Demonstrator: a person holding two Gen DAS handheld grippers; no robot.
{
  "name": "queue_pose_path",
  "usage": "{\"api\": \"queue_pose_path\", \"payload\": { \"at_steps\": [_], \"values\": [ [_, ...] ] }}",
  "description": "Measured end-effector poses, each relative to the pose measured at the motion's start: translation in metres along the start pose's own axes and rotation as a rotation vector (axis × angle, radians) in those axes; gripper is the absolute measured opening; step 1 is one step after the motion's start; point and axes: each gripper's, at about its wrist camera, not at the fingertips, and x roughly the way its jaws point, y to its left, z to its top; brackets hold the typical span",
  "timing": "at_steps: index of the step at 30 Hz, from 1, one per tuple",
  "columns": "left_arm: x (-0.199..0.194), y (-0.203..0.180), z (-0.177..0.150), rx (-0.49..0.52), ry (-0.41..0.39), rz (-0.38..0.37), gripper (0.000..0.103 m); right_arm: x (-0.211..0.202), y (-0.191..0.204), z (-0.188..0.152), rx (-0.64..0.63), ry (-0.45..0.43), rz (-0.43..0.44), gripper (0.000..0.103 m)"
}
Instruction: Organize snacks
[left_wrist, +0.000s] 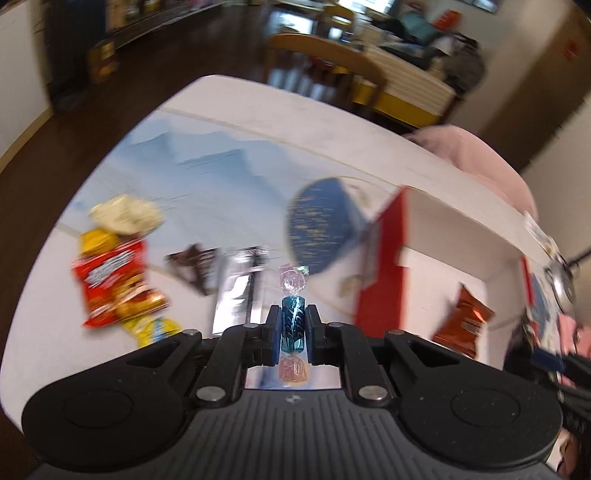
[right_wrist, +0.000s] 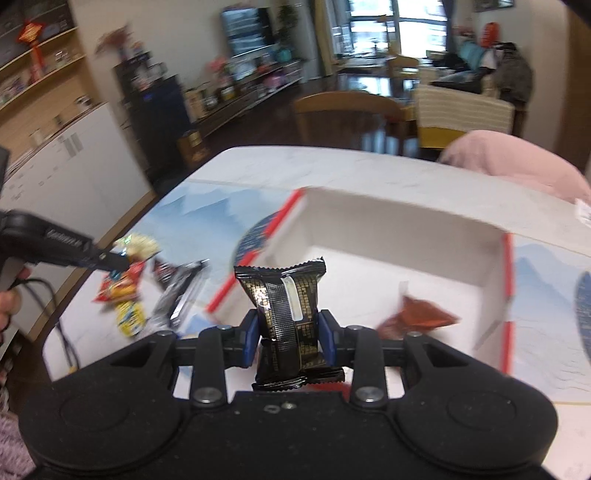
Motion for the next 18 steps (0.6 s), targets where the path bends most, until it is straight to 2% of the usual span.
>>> {"api": "queue_pose_path", "payload": {
  "at_steps": [9,15,18],
  "values": [
    [0.015,-0.083,0.022,0.171,0.012,-0.108,0.013,0.011,-0.055,0.008,0.121,0.007,-0.128,0.033],
    [0.043,-0.131,0.026,0.283,0.034,-0.114,0.013,0.037,-0.081,0.006,0.158,0.066,-0.186,0.033],
    [0.060,-0.141,0.027,0.309,0.041,-0.097,0.013,0.053,-0.083,0.002,0.150,0.102,-0.199,0.033]
  ]
}}
